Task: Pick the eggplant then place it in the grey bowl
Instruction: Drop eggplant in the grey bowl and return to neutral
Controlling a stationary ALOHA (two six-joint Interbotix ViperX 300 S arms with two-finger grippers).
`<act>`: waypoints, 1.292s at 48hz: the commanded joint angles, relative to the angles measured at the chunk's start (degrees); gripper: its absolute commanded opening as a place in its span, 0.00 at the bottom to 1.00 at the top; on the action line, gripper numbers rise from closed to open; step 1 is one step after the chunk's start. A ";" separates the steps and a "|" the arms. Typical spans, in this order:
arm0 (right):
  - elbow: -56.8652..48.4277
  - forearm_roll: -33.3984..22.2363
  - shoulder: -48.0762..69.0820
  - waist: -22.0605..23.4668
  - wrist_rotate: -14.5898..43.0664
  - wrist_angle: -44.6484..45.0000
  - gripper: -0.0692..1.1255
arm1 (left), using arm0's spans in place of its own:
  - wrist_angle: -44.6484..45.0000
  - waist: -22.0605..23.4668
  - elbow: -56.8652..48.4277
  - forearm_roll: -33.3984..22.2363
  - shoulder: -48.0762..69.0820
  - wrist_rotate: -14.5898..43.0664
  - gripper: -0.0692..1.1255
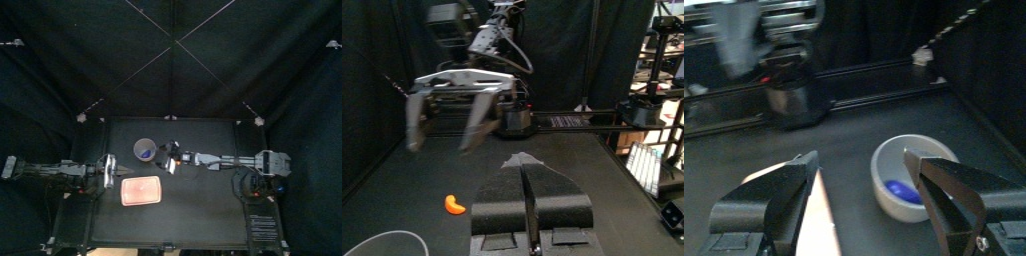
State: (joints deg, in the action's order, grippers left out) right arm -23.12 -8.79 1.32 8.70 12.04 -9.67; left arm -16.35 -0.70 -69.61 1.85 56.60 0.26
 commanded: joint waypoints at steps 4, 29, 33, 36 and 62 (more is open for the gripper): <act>-9.23 0.00 10.11 -4.31 -0.53 -5.71 0.89 | 0.26 -0.62 0.53 0.18 0.18 0.00 0.05; -31.29 -2.64 37.62 -7.03 -0.09 -7.65 0.89 | 0.70 -0.70 0.26 0.09 0.53 0.00 0.05; -34.19 -2.29 43.59 -6.94 0.00 -7.65 0.89 | 0.79 -0.70 0.26 0.09 0.62 0.00 0.05; -36.91 -1.58 48.25 -7.03 0.09 -7.21 0.89 | 0.70 -0.70 0.26 0.09 0.62 0.00 0.05; -41.31 0.00 58.27 -6.94 -0.18 -1.32 0.89 | 0.79 -0.70 0.18 0.09 0.62 0.00 0.05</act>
State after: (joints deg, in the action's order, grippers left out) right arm -66.18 -8.79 59.94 1.76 11.95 -11.34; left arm -15.29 -1.23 -70.14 1.85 57.39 0.26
